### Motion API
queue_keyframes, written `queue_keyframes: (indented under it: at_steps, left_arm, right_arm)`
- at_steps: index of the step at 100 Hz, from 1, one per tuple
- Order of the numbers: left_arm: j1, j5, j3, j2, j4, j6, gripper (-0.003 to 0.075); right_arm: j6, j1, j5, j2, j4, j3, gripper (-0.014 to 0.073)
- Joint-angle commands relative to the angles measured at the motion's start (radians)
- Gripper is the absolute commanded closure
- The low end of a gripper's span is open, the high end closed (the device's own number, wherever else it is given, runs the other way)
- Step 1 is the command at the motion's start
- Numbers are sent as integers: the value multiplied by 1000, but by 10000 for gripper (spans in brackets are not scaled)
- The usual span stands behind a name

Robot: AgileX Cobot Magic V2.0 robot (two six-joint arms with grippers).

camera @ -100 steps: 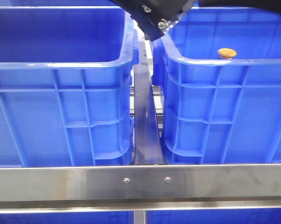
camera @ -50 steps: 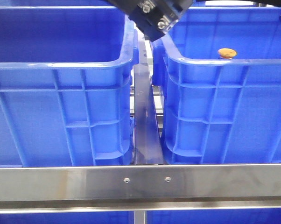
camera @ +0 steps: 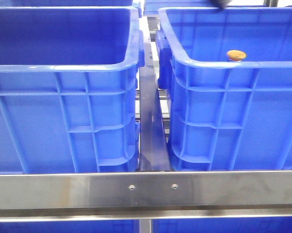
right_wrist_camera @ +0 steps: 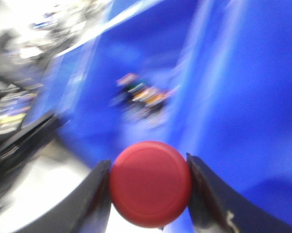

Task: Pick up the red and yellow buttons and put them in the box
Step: 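Lower the red button into the bin beside the yellow button and release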

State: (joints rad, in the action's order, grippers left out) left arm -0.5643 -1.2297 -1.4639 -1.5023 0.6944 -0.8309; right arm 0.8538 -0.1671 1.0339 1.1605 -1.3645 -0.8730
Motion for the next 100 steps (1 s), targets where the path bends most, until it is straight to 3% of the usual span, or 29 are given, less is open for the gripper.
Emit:
queue_keyframes:
  at_steps: [1, 20, 41, 54, 100]
  left_arm:
    - [2, -36, -34, 35, 65, 10, 69]
    - [2, -34, -34, 35, 73, 10, 71]
    - [2, -32, -34, 35, 111, 10, 94]
    - [2, -30, -34, 35, 142, 10, 94]
    - [2, -22, -34, 35, 132, 10, 94]
  right_arm:
    - [6, -63, -72, -18, 47, -85, 429]
    - [8, -89, -393, 17, 163, -132, 429]
    - [76, -89, -585, 154, 164, -172, 429]
    - [135, -89, -641, 258, 163, -221, 429]
    - [137, -57, -667, 567, 163, -422, 429]
